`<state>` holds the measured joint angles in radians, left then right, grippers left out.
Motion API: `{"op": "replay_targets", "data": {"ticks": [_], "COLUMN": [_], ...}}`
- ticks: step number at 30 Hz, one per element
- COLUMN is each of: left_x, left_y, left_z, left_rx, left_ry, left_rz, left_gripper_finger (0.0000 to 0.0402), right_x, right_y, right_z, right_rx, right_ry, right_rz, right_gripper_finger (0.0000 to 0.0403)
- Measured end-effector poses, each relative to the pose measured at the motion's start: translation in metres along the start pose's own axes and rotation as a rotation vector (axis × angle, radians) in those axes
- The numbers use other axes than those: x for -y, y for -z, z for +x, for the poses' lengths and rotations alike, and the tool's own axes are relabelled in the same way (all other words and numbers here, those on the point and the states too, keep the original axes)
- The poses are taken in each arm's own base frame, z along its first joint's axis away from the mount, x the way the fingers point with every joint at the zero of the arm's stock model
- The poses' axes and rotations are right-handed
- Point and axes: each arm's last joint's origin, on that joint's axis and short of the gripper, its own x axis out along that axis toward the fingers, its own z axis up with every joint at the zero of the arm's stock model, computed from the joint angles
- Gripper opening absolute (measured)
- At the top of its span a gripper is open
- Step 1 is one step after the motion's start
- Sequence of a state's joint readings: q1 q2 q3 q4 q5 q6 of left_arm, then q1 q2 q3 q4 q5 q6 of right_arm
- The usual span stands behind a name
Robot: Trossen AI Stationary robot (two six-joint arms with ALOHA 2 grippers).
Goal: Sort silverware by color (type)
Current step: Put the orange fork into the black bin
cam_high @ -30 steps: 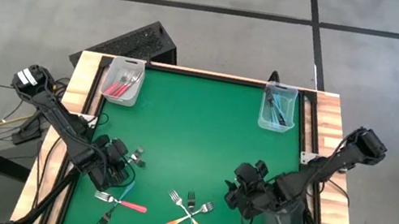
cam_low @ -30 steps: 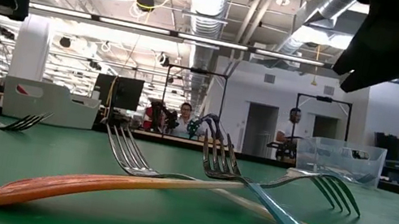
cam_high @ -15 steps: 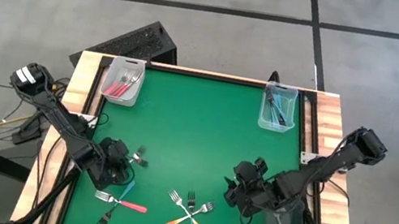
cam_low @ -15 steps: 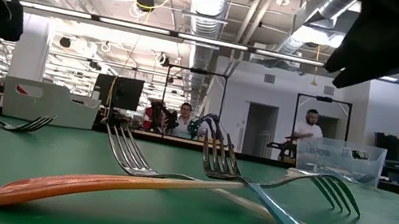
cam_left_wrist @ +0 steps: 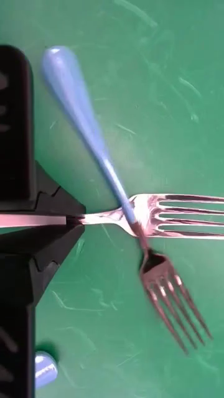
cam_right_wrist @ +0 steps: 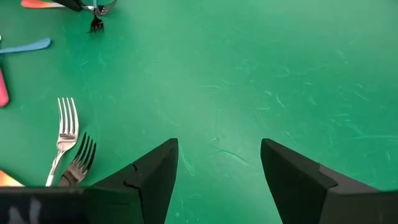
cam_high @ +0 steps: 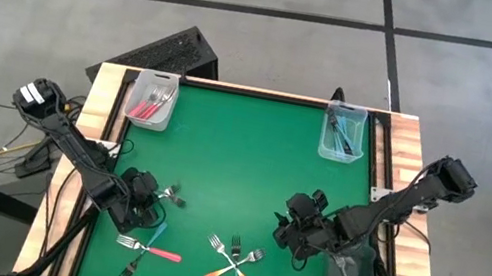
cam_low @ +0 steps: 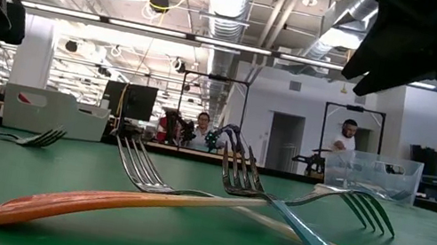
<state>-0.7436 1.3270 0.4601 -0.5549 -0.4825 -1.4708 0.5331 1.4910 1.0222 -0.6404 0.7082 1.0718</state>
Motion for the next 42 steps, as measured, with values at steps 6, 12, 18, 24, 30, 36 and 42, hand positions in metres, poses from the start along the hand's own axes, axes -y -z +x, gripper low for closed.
{"op": "replay_targets", "data": {"ticks": [6, 12, 18, 24, 30, 36, 42], "left_x": [0.008, 0.007, 0.01, 0.03, 0.05, 0.07, 0.085], "left_y": [-0.009, -0.027, -0.035, -0.049, -0.058, -0.069, -0.078], "left_z": [-0.017, -0.048, -0.059, -0.066, -0.068, -0.072, -0.078], "left_rx": [-0.027, -0.019, 0.081, 0.448, 0.672, 0.796, 0.852], "left_ry": [-0.085, -0.279, -0.304, -0.2, -0.147, -0.123, -0.115], "left_rz": [0.087, 0.174, 0.228, 0.223, 0.297, 0.329, 0.407], "left_gripper_finger": [0.0003, 0.0002, 0.0001, 0.0001, 0.0001, 0.0, 0.0], "right_x": [-0.001, -0.005, -0.013, -0.023, -0.04, -0.059, -0.07], "right_y": [-0.001, -0.005, -0.016, -0.039, -0.055, -0.06, -0.076], "right_z": [0.0, 0.001, 0.005, 0.012, 0.027, 0.06, 0.079], "right_rx": [0.006, 0.05, 0.268, 0.388, 0.487, 0.568, 0.637], "right_ry": [-0.01, -0.03, -0.058, -0.157, -0.296, -0.423, -0.424], "right_rz": [0.01, 0.038, 0.096, 0.14, 0.132, 0.054, 0.076], "right_gripper_finger": [0.0255, 0.0255, 0.0255, 0.0255, 0.0255, 0.0255, 0.0255]}}
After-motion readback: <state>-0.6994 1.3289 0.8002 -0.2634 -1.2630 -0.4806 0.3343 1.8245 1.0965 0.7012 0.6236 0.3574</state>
